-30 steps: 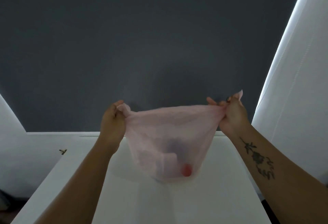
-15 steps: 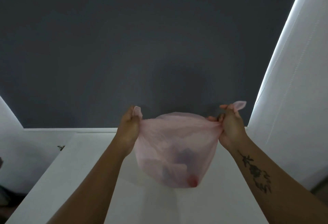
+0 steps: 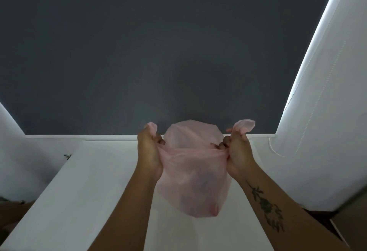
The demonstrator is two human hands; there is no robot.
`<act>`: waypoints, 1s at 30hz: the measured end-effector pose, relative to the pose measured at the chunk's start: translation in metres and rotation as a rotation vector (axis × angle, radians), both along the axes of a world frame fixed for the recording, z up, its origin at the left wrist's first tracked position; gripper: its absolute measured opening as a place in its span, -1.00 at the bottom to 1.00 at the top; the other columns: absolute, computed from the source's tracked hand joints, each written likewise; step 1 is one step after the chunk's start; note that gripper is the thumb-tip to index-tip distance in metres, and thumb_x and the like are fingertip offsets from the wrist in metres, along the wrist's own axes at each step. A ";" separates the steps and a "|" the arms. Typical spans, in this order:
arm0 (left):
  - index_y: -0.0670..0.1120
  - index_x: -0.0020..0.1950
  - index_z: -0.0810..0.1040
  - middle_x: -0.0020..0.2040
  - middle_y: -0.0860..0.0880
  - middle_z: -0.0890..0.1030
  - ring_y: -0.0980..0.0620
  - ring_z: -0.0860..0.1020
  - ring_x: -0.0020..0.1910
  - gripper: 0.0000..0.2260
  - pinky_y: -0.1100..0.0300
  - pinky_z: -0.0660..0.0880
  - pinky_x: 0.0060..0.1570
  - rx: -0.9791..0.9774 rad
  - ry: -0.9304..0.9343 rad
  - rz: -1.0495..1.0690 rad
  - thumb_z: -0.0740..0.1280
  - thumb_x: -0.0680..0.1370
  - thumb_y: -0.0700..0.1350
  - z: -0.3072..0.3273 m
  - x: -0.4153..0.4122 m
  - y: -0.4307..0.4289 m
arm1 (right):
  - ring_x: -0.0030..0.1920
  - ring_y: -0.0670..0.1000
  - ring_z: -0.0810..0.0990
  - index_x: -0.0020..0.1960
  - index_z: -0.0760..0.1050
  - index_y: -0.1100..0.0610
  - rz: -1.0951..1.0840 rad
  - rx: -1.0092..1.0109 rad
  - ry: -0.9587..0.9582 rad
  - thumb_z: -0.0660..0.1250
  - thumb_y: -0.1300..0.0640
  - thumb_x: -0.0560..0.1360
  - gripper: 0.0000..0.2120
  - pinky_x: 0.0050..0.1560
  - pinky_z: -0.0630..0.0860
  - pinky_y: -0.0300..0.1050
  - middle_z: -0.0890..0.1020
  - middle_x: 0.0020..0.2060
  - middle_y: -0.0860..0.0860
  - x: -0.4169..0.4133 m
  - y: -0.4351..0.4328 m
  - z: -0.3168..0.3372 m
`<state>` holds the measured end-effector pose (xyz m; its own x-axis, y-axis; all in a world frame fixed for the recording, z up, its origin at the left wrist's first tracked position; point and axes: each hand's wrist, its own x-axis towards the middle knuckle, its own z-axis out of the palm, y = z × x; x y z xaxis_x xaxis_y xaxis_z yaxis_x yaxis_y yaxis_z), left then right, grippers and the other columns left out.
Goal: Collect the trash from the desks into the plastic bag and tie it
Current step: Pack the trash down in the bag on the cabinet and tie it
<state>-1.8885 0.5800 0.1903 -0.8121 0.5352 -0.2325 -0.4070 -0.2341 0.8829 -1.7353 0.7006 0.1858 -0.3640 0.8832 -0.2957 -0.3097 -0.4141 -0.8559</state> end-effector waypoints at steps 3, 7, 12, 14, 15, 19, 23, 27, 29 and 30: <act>-0.09 -0.03 0.48 -0.41 0.06 0.42 0.13 0.46 -0.52 -0.82 0.29 0.43 -0.49 -0.018 0.085 -0.129 0.13 0.67 -0.10 -0.004 0.014 -0.001 | -0.43 -0.04 0.27 -0.11 0.42 0.14 0.041 0.001 -0.115 0.16 0.06 0.61 -0.80 -0.26 0.38 -0.11 0.30 -0.49 -0.05 -0.005 -0.005 -0.001; -0.09 -0.11 0.50 -0.24 -0.08 0.64 0.03 0.66 -0.35 -0.88 0.16 0.56 -0.38 -0.053 0.106 -0.157 0.27 0.62 -0.18 -0.012 0.019 -0.010 | -0.27 -0.02 0.49 0.10 0.54 0.23 0.089 -0.016 -0.026 0.20 0.13 0.63 -0.78 -0.09 0.47 -0.12 0.53 -0.31 0.04 -0.003 -0.007 -0.005; 0.03 0.20 0.52 -0.11 -0.06 0.73 -0.07 0.70 -0.09 -0.81 0.03 0.63 -0.07 -0.077 0.211 -0.013 0.20 0.66 0.04 -0.019 0.028 -0.013 | -0.23 0.03 0.67 0.14 0.45 0.07 0.034 -0.001 -0.029 0.06 -0.01 0.68 -0.75 0.06 0.59 0.05 0.58 -0.45 0.01 0.002 -0.012 -0.017; 0.00 0.16 0.53 -0.16 -0.10 0.68 -0.04 0.66 -0.20 -0.77 0.08 0.61 -0.14 -0.063 0.173 0.018 0.16 0.67 0.08 -0.022 0.032 -0.009 | -0.36 -0.01 0.49 0.08 0.45 0.09 -0.007 -0.038 -0.061 0.06 -0.01 0.67 -0.75 0.07 0.59 0.03 0.41 -0.49 -0.03 -0.001 -0.014 -0.020; -0.01 0.19 0.50 -0.19 -0.09 0.62 -0.02 0.60 -0.24 -0.74 0.09 0.57 -0.15 -0.050 0.136 0.023 0.16 0.66 0.10 -0.020 0.034 -0.008 | -0.34 -0.02 0.46 0.04 0.46 0.09 -0.004 -0.029 -0.101 0.07 -0.03 0.67 -0.73 0.09 0.58 0.01 0.42 -0.45 -0.03 -0.002 -0.015 -0.020; -0.10 0.30 0.36 -0.16 -0.06 0.53 -0.04 0.56 -0.18 -0.64 0.04 0.57 -0.09 -0.034 0.000 -0.038 0.29 0.59 0.04 -0.018 0.038 -0.002 | 0.10 0.04 0.56 0.32 0.36 0.07 0.112 0.039 -0.188 0.13 -0.05 0.64 -0.67 0.24 0.50 0.00 0.57 0.10 0.03 -0.008 -0.016 -0.025; -0.17 -0.05 0.54 -0.20 -0.04 0.60 -0.01 0.61 -0.21 -0.87 0.16 0.57 -0.26 -0.074 0.194 -0.035 0.22 0.61 -0.19 -0.025 0.042 -0.006 | -0.03 0.06 0.60 0.18 0.53 0.08 0.094 0.126 -0.145 0.13 -0.07 0.64 -0.70 0.10 0.56 -0.04 0.64 -0.08 0.04 -0.003 -0.017 -0.024; -0.03 0.15 0.60 0.03 0.02 0.72 0.09 0.69 0.00 -0.81 0.15 0.61 0.02 -0.046 0.255 0.080 0.20 0.67 -0.07 -0.026 0.050 -0.015 | 0.04 0.13 0.67 0.24 0.45 0.10 0.027 0.067 -0.149 0.05 -0.12 0.65 -0.62 0.21 0.56 0.10 0.65 0.08 0.10 0.001 -0.024 -0.030; 0.10 0.13 0.56 -0.02 0.00 0.73 0.03 0.69 -0.03 -0.81 0.11 0.62 0.00 -0.072 0.284 0.089 0.16 0.68 0.03 -0.029 0.053 -0.014 | 0.16 0.13 0.60 0.30 0.42 0.08 0.004 0.010 -0.142 0.05 -0.15 0.64 -0.59 0.30 0.49 0.12 0.58 0.20 0.10 0.000 -0.025 -0.030; 0.10 0.13 0.56 -0.04 -0.01 0.72 -0.01 0.69 -0.04 -0.79 0.10 0.62 -0.01 -0.087 0.277 0.118 0.14 0.68 0.07 -0.027 0.055 -0.014 | 0.21 0.13 0.56 0.32 0.42 0.07 -0.008 -0.001 -0.138 0.05 -0.17 0.63 -0.57 0.32 0.46 0.13 0.56 0.22 0.09 -0.002 -0.025 -0.031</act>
